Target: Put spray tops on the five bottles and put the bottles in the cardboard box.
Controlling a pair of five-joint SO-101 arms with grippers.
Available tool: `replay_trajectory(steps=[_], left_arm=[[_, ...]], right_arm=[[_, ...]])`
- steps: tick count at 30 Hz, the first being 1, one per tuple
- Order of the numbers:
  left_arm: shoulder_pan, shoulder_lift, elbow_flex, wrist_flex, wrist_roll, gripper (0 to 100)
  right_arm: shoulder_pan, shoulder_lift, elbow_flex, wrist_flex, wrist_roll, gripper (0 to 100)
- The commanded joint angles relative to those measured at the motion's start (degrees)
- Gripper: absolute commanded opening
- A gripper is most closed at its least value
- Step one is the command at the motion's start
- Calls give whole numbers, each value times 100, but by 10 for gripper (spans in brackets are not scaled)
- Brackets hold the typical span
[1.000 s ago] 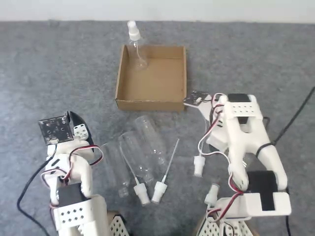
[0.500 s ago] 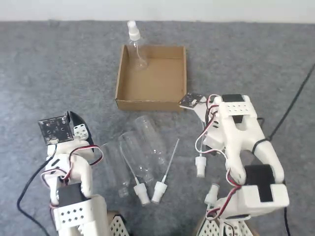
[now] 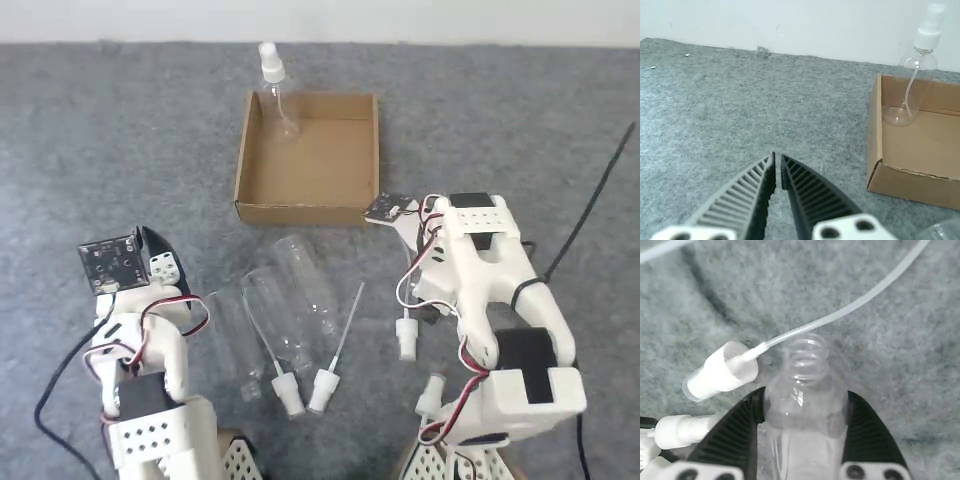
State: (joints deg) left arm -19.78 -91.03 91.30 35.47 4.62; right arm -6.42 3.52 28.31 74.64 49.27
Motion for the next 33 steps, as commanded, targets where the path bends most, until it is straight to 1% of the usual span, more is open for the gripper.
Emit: replay_trajectory(steps=[1, 6, 12, 20, 26, 29, 31, 33], left_arm=[[9, -88, -31, -202, -35, 13], [9, -88, -31, -202, -35, 13], [9, -88, -31, -202, -35, 13], [9, -88, -31, -202, -35, 13], [9, -88, -31, -202, -35, 13], [9, -88, -31, -193, -26, 13], [18, -88, -31, -185, -26, 13], [70, -88, -40, -176, -26, 13]], right_arm=[[198, -769, -299, 242, -53, 80], [163, -1701, -290, 875, -88, 80], [154, -2633, -273, 1253, -149, 80], [13, -3310, -264, 1288, -1538, 80], [-347, -3767, -264, 1288, -3147, 80], [-409, -4075, -264, 1288, -3886, 80], [-374, -4295, -255, 1288, -4202, 80], [-356, -4505, -220, 1288, -4360, 80]])
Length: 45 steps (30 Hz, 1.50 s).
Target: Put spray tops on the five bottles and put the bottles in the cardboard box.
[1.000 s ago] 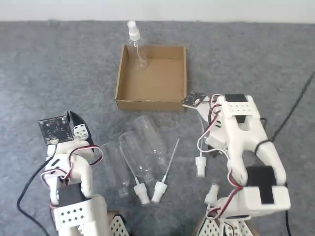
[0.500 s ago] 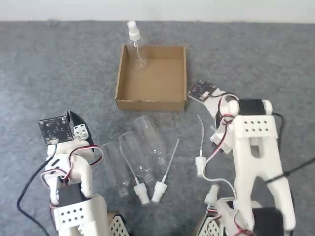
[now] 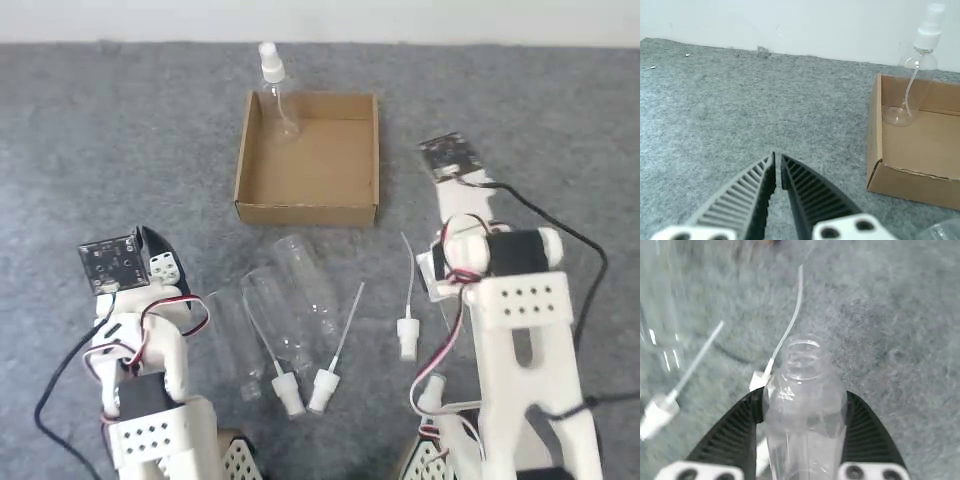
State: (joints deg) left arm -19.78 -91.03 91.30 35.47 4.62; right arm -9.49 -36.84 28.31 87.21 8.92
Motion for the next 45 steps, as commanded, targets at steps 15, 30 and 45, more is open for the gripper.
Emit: replay_trajectory(steps=[15, 30, 45], left_arm=[[1530, -79, -1692, 2040, -352, 13], [3930, -26, -2659, 3200, -993, 13], [6286, 2136, -2686, 2251, -352, 13]], right_arm=[[1631, -2141, 949, -831, -360, 84], [3099, -2316, 1240, -1314, -703, 81], [3890, -2316, 826, -1262, -941, 84]])
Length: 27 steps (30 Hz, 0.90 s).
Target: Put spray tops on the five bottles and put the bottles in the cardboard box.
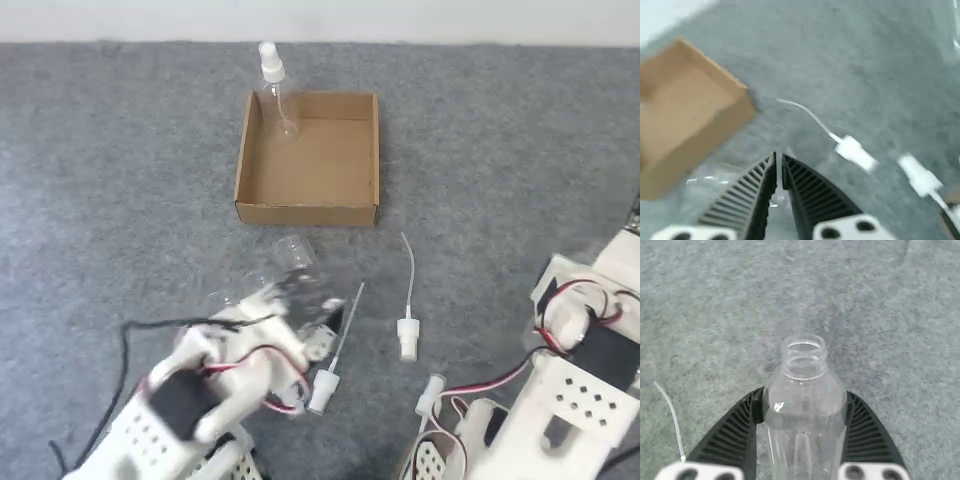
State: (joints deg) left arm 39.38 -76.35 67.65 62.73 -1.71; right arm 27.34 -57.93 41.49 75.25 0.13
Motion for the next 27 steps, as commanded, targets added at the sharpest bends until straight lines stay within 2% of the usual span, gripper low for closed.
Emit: replay_trajectory(steps=[1, 5, 12, 18, 27], left_arm=[[501, 853, -321, -607, 396, 13], [835, 1398, -312, -1011, 651, 17], [1125, 2207, -295, -1512, 1275, 141], [1574, 3130, -418, -2013, 1626, 145], [2268, 4826, -1349, -2022, 2233, 145]], right_arm=[[259, -207, -492, -75, -70, 84], [409, -207, -501, -119, -70, 84], [602, -163, -501, -198, -167, 84], [602, -163, -501, -189, -220, 84], [602, -154, -475, -145, -220, 84]])
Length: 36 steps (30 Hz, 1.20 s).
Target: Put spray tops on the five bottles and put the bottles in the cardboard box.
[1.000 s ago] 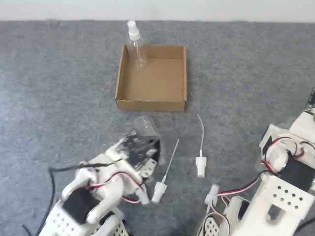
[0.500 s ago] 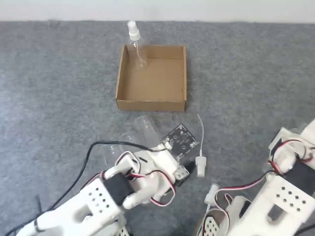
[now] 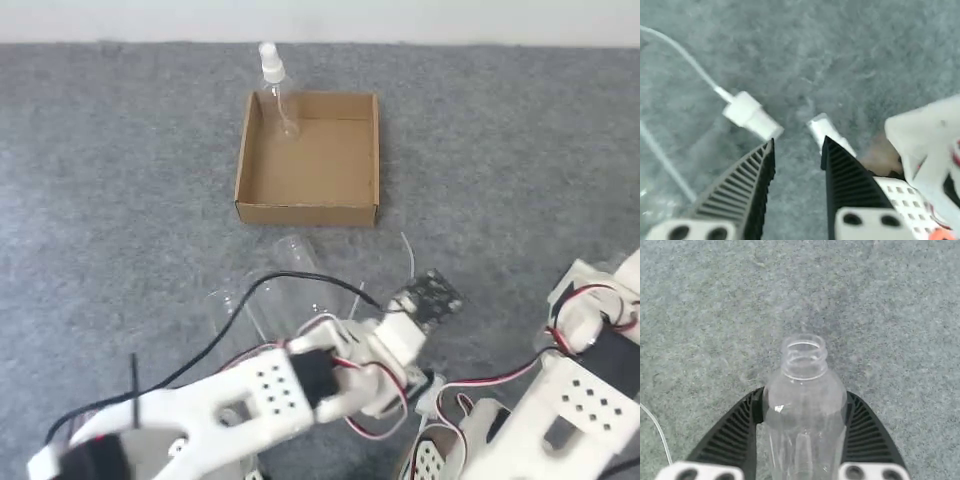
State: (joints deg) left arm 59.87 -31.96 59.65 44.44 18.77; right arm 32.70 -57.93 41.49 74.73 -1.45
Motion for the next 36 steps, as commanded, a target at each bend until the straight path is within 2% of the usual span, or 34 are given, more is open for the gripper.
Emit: replay_trajectory(steps=[1, 16, 24, 31, 36], left_arm=[[281, 589, -664, -193, 229, 145], [369, 3077, -2158, -141, 396, 141], [369, 4000, -3160, 862, 378, 140], [352, 4264, -3530, 1204, 352, 17], [343, 4264, -3556, 1371, 343, 12]], right_arm=[[66, -145, -475, -92, -62, 84], [66, -145, -457, -84, -62, 84], [66, -145, -457, -84, -62, 84], [66, -145, -448, -84, -53, 84], [66, -145, -448, -84, -53, 84]])
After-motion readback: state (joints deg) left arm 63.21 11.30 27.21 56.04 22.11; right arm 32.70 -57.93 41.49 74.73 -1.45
